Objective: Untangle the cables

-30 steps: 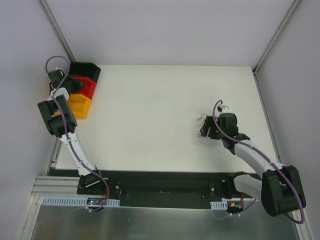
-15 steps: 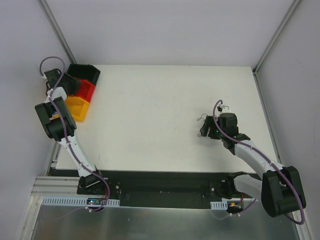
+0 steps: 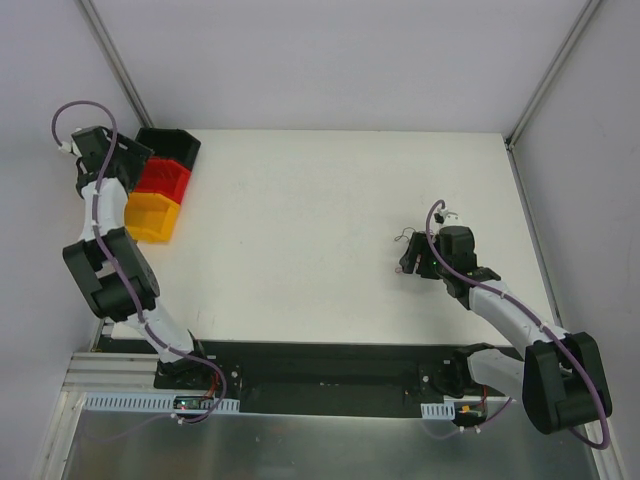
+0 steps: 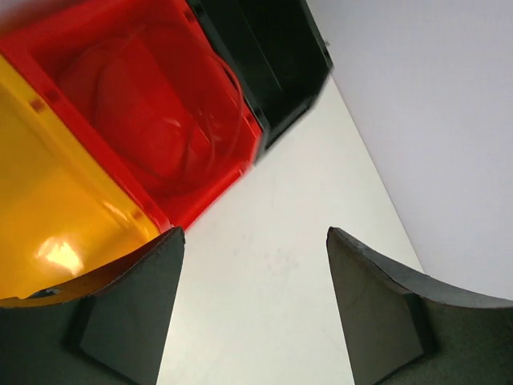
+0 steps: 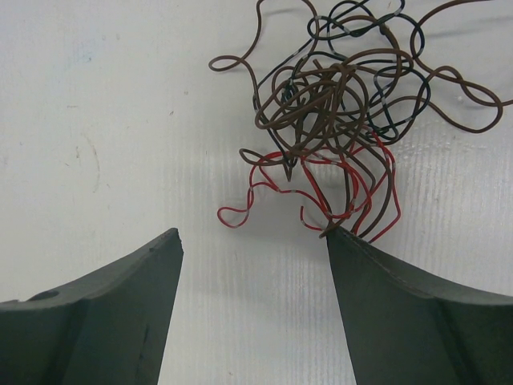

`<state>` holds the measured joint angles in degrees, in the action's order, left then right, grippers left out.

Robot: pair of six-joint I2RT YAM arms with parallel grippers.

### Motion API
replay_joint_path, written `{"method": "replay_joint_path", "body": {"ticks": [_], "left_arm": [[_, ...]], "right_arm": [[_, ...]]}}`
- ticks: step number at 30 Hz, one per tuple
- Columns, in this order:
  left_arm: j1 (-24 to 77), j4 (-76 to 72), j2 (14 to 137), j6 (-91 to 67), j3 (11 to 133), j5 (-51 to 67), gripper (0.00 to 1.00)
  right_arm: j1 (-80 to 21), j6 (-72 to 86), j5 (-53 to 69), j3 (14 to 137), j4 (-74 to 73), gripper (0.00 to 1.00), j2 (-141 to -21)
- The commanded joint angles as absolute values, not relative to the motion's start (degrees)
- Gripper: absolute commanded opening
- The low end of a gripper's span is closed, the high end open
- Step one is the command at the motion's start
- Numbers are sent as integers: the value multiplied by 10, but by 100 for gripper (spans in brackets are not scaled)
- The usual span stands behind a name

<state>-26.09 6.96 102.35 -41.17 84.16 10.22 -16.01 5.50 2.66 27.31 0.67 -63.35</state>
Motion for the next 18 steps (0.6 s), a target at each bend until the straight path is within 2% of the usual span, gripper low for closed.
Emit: {"method": "replay_joint_path", "body": {"ticks": [1,7,9,12,18], "left_arm": [[-219,85,912,-433,768,90,72],[-108,81,760,-405,670,99,74],[-43,65,725,-382,641,97,75],[51,61,708,-334,625,126,75],[170,67,723,-251,638,216,75]], "right_arm": [[-162,56,26,291,11,75,-625],[-162,62,-24,280,11,75,-603],[-162,70,-52,274,9,75,-587],[-161,97,-94,271,-13,75,-570],[-142,119,-110,305,-85,72,-556]]}}
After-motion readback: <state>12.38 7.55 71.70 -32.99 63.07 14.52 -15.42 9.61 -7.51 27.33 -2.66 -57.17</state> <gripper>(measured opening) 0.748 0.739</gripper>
